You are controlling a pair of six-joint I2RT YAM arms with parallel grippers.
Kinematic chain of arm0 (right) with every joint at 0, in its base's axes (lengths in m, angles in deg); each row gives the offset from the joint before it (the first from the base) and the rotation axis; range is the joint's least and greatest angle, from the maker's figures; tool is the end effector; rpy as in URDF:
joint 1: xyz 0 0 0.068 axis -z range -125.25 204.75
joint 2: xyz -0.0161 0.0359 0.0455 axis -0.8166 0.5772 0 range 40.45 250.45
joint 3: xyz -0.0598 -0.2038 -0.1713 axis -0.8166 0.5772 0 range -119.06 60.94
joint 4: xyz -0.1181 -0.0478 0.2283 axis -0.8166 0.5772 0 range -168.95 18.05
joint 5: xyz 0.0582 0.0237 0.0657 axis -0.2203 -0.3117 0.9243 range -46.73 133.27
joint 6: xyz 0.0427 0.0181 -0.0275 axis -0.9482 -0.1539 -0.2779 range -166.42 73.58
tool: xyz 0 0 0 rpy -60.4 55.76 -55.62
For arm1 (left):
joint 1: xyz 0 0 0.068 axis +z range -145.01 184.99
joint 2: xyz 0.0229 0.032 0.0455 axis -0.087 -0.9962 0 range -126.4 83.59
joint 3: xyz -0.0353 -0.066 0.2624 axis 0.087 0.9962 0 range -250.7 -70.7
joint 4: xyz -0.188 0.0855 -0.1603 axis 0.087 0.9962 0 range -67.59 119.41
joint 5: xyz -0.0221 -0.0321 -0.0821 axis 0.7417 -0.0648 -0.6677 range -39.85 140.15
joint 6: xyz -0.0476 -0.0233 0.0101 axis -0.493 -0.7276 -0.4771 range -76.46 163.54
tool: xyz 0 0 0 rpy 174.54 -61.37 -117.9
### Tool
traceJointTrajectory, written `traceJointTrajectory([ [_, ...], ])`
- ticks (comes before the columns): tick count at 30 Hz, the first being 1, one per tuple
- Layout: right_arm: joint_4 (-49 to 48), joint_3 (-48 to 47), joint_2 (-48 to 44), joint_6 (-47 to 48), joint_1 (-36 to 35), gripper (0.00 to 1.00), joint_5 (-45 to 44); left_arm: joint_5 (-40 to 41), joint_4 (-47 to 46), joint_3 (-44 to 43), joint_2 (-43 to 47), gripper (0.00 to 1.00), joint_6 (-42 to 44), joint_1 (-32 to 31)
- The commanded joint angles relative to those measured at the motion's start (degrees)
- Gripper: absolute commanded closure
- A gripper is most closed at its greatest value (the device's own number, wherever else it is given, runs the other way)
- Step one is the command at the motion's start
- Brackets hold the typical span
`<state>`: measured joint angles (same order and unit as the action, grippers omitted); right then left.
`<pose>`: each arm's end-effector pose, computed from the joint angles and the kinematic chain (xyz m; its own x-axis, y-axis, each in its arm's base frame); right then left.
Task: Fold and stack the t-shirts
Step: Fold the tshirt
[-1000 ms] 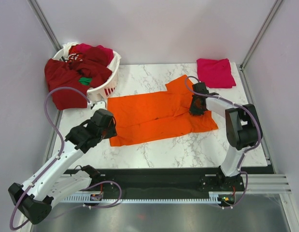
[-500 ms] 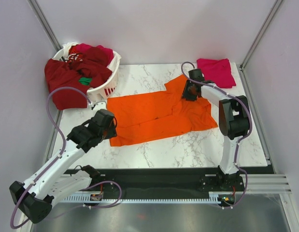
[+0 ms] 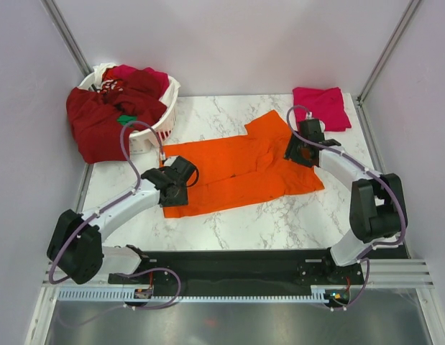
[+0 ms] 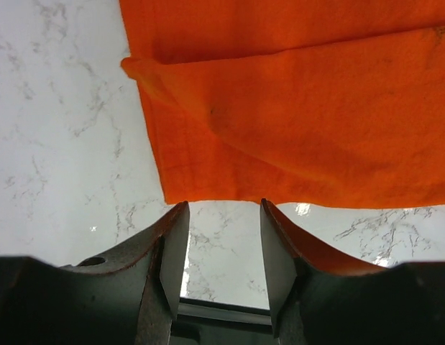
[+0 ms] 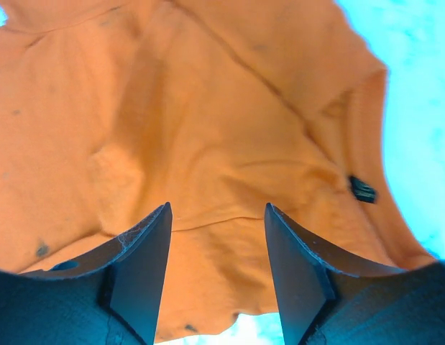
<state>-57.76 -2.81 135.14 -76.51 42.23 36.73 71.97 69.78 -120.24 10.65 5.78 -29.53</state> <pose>0.3423 0.0719 0.2158 -0.7405 0.3458 -0.5763 0.2591 0.9381 0.2300 0.1941 -0.1175 0.2226 -0.8755 -0.0878 -0.4752 -0.1402 0.9872 0.0758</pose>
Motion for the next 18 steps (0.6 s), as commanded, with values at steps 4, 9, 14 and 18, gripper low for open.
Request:
traceJointTrajectory([
  [4, 0.1, 7.4, 0.1, -3.3, 7.5, 0.39, -0.8, -3.6, -9.5, -1.5, -7.3, 0.48, -2.1, -0.2],
  [9, 0.9, 12.6, -2.4, -4.5, 11.3, 0.38, -3.4, -1.7, -11.0, 0.4, -13.4, 0.48, -2.2, 0.9],
  [14, 1.3, 16.5, -2.1, -4.5, 14.5, 0.36, -5.1, -1.3, -12.5, 0.8, -18.5, 0.5, -2.0, 1.0],
  [18, 2.9, 18.0, -3.4, -6.1, 16.5, 0.34, -9.1, -1.1, -12.0, 0.9, -19.2, 0.5, -2.9, 1.7],
])
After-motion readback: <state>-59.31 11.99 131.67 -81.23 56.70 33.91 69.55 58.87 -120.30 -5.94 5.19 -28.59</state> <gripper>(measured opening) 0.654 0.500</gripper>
